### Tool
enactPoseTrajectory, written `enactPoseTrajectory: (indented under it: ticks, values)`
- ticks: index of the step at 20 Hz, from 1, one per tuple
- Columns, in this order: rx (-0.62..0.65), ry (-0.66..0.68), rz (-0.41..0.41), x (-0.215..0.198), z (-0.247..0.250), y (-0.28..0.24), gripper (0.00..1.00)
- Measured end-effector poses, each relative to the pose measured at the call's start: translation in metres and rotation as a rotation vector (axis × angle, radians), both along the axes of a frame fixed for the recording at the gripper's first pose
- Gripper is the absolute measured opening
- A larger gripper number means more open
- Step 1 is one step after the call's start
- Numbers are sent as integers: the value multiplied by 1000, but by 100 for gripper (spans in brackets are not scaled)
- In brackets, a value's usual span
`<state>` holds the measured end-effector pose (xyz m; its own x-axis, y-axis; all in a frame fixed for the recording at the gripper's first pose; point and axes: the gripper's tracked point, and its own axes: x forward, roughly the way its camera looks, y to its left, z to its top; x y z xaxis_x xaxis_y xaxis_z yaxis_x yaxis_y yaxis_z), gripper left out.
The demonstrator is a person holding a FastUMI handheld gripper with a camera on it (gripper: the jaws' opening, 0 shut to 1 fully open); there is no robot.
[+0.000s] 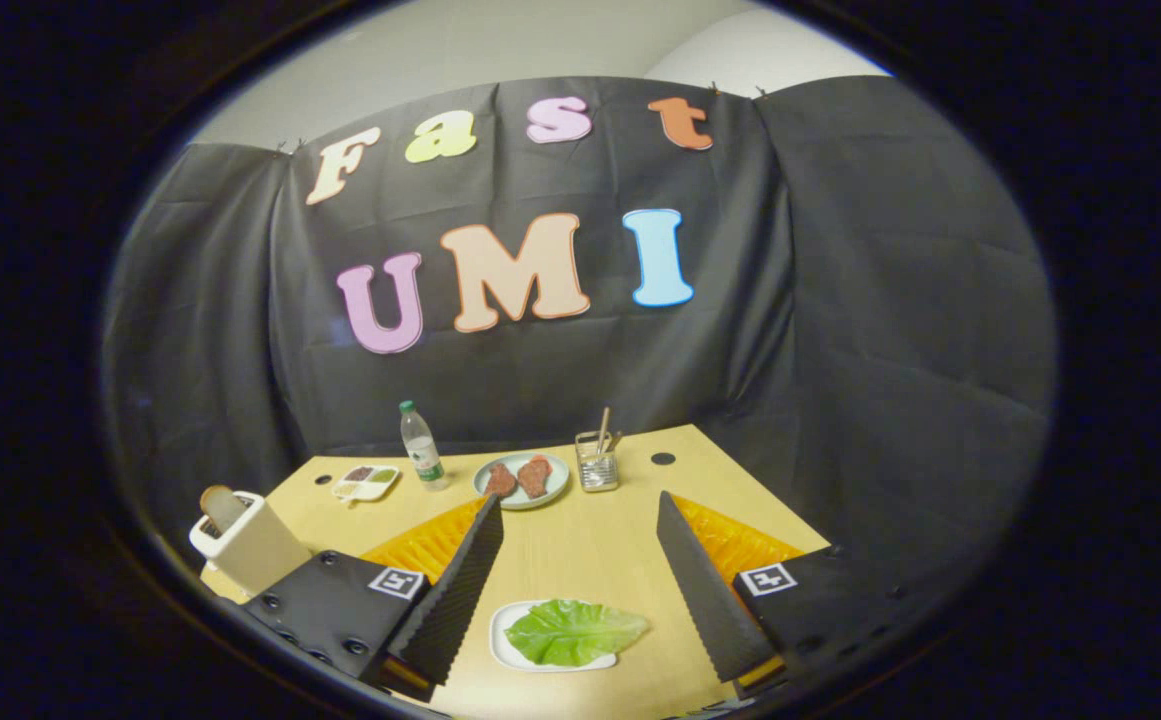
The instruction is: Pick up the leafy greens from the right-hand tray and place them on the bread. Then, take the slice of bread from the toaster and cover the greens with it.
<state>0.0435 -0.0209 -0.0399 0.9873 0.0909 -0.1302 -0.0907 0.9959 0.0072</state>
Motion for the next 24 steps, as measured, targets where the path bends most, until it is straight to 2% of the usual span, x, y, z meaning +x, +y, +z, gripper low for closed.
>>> enactPoseTrajectory:
  ticks: [9,12,19,24]
  values:
    - [-65,243,225,37,-79,-13,98]
    - [-34,369,296,47,-116,-19,98]
    - [33,692,352,66,-201,-43,97]
    - [-4,834,393,72,-244,-49,96]
